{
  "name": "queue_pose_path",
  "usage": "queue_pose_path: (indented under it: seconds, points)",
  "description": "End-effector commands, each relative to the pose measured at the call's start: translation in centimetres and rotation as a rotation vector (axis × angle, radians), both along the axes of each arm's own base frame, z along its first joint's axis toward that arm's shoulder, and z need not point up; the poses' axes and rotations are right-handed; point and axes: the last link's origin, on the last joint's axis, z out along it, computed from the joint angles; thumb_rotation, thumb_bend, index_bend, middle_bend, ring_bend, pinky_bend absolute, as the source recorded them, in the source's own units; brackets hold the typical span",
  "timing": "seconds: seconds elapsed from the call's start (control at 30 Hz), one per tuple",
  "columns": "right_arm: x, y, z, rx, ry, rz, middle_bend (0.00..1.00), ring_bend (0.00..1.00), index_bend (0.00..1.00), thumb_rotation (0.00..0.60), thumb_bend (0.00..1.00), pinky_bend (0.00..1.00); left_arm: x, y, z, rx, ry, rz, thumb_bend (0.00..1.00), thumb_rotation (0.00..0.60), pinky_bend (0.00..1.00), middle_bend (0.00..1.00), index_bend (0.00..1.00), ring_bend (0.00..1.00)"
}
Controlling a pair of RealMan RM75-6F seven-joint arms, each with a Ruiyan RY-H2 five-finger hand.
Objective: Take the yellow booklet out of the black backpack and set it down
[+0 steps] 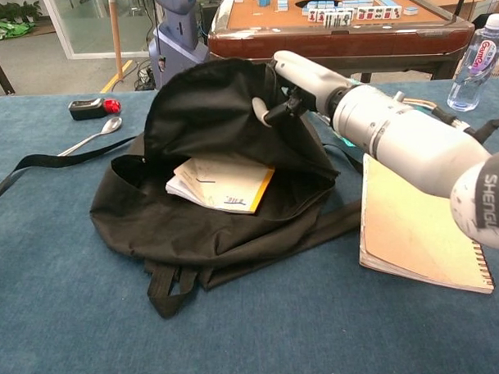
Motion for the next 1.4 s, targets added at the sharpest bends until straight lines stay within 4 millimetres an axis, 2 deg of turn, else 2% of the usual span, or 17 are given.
queue_pose_path:
  seconds: [0.03,0.37,0.6,0.8,0.93,1.1,1.4]
  points:
    - [0.3,-1.1,0.3,-0.03,-0.023,-0.046,0.46,0.35,0.63,0.6,0.57,0.5,1.9,1.1,-1.1,-0.067,-0.024,-0.088,0.17,0.6,0.25,0.29,0.31,0.31]
    - [-0.2,-3.4,0.4,-0.091,-0.011,-0.151,0.44,0.35,0.63,0.6,0.57,0.5,7.0,3.9,-5.4,-0.188,-0.095,-0.325,0.17,0.6,0.25,0.3,0.32,0.32]
    - [0.0,-4.6,0.3,-0.087,-0.037,-0.219,0.42,0.35,0.63,0.6,0.58,0.5,9.0,5.5,-9.5,-0.292,-0.058,-0.452,0.17,0.6,0.25,0.3,0.34,0.32]
    - [0.6,-5.2,0.4,-0.086,-0.053,-0.247,0.42,0.36,0.63,0.6,0.58,0.5,10.4,7.6,-12.3,-0.311,0.0,-0.485,0.17,0.6,0.25,0.3,0.33,0.32]
    - [1.0,-5.4,0.1,-0.06,-0.065,-0.261,0.42,0.36,0.63,0.6,0.58,0.5,10.8,8.8,-13.9,-0.307,0.047,-0.491,0.17,0.6,0.25,0.31,0.33,0.32]
    - [1.8,-6.1,0.0,-0.046,-0.095,-0.29,0.42,0.35,0.63,0.6,0.58,0.5,10.4,10.3,-15.9,-0.302,0.118,-0.462,0.17,0.6,0.25,0.31,0.32,0.32]
    - [2.8,-7.3,0.3,-0.041,-0.081,-0.302,0.41,0.35,0.63,0.6,0.58,0.5,9.7,12.1,-17.9,-0.279,0.189,-0.399,0.17,0.6,0.25,0.31,0.3,0.31]
